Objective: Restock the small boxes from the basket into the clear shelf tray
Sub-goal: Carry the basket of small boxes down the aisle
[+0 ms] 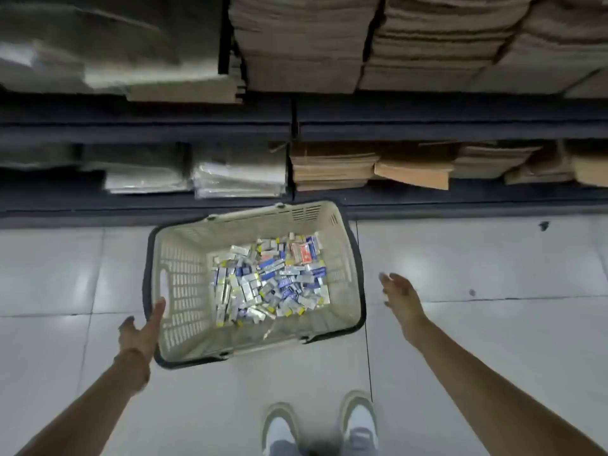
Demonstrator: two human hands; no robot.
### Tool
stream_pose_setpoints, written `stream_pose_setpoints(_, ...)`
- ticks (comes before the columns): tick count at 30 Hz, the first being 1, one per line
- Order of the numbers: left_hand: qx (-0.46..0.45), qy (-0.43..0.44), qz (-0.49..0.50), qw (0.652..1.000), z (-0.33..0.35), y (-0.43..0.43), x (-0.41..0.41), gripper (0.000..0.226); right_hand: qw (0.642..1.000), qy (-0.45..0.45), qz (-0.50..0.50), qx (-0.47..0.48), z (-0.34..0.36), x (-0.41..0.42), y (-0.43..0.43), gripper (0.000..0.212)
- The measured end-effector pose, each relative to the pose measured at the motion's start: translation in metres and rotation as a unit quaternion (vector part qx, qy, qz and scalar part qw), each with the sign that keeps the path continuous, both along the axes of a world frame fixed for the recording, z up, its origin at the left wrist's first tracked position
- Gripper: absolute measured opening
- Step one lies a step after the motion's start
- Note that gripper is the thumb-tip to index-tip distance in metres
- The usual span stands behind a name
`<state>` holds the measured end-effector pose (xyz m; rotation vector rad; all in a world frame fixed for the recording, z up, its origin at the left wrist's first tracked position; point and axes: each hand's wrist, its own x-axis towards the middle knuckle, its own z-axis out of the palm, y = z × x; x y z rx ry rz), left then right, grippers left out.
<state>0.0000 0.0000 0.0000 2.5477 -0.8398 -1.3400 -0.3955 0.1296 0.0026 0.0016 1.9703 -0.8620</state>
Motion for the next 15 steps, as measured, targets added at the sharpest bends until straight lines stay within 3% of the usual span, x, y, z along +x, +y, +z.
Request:
stream_pose_setpoints(5, -0.005, 0.028, 0.028, 0.999, -0.046, -0.018, 0.006, 0.068, 0.997, -0.042, 0.067, -0.014, -0.047, 0.004, -0.063, 0.034)
stream_pose_setpoints(8, -0.005, 0.011, 0.063, 0.998, -0.059, -0.027, 0.017, 0.078, 0.997, -0.037, 0.065, 0.004, -0.066, 0.010, -0.066, 0.046)
stream_pose_setpoints(15, 0.087, 0.084, -0.034, 0.992, -0.050, -0.030, 0.024, 0.084, 0.996, -0.078, 0.034, 0.015, -0.078, 0.006, -0.041, 0.041)
